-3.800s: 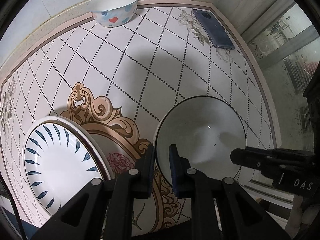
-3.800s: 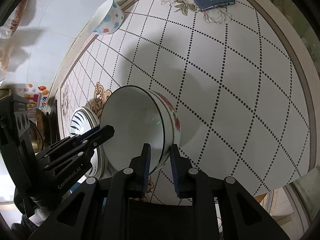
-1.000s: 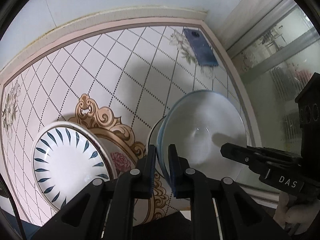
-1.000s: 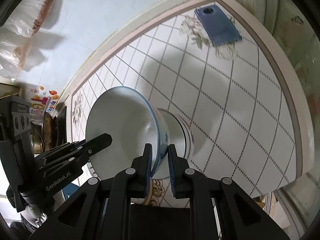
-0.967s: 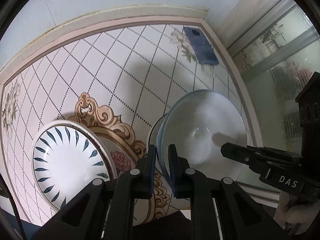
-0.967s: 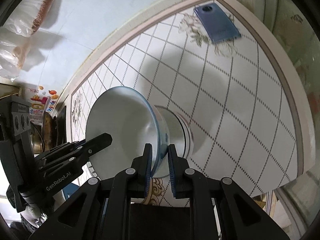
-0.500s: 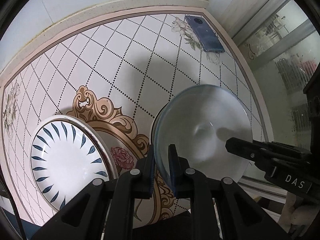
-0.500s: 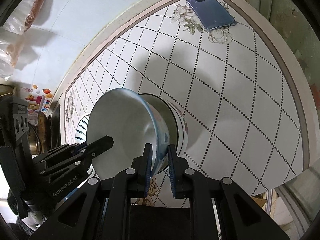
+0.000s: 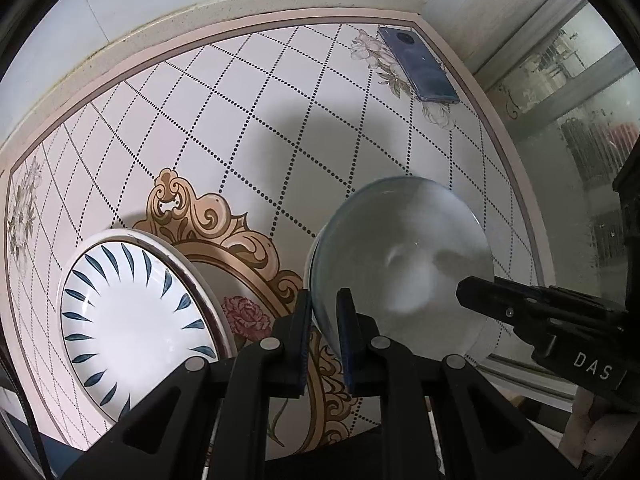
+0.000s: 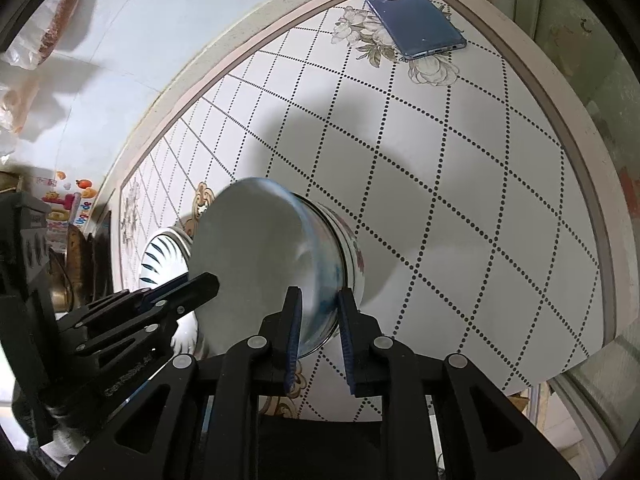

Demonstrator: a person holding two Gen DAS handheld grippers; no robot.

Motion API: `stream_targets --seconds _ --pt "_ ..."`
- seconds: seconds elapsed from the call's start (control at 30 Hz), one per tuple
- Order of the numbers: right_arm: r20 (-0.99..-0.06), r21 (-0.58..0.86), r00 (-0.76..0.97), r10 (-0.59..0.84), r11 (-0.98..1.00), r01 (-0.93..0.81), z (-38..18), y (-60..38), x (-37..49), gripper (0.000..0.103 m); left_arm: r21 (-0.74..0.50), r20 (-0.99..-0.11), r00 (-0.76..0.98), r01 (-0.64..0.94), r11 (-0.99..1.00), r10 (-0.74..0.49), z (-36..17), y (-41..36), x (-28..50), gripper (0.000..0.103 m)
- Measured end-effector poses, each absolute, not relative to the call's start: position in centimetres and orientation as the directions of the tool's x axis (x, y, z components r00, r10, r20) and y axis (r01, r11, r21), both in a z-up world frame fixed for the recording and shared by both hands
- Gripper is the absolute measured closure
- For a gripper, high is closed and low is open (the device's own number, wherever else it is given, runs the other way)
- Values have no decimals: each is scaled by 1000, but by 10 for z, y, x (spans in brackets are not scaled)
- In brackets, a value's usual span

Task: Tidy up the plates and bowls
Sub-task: 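Carry the nested bowls with both grippers over the plate stack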

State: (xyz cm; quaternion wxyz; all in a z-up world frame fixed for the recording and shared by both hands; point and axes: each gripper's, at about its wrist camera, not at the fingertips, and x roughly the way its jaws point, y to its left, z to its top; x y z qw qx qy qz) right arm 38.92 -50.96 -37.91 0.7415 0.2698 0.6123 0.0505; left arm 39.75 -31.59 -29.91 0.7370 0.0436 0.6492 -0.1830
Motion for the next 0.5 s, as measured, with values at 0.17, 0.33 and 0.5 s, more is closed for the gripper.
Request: stream_targets --seconds 0.17,0.33,0.5 --pt "-896 426 246 370 874 233 -365 -506 388 80 -171 -971 101 339 925 -217 -279 -313 393 92" --pt "-910 369 278 308 908 199 -334 -499 377 59 -153 -962 160 359 921 -223 -241 -304 385 90" --pt "-914 306 324 243 939 159 -296 -491 362 34 -145 -944 227 366 919 -240 -206 -293 375 78"
